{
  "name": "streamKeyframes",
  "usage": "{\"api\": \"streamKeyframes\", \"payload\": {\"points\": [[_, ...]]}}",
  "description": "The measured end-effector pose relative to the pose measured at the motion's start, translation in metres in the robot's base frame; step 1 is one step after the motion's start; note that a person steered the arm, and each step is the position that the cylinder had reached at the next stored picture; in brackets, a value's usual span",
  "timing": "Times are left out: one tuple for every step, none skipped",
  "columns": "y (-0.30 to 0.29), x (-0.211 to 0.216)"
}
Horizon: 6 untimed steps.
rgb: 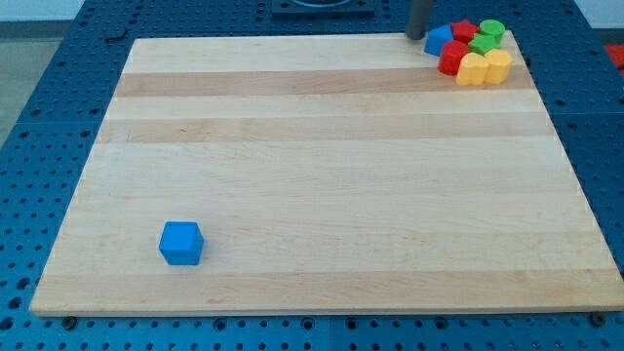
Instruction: Move the blue cube slightly up
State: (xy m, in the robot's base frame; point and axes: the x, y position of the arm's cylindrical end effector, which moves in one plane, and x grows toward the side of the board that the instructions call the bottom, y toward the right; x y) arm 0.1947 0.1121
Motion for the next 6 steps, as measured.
{"api": "streamKeyframes", "payload": {"points": [[-0.089,0.022],[-0.18,0.056],[-0.261,0.107],[-0.324,0.167],[-0.382,0.232],[-0.415,0.278]]}}
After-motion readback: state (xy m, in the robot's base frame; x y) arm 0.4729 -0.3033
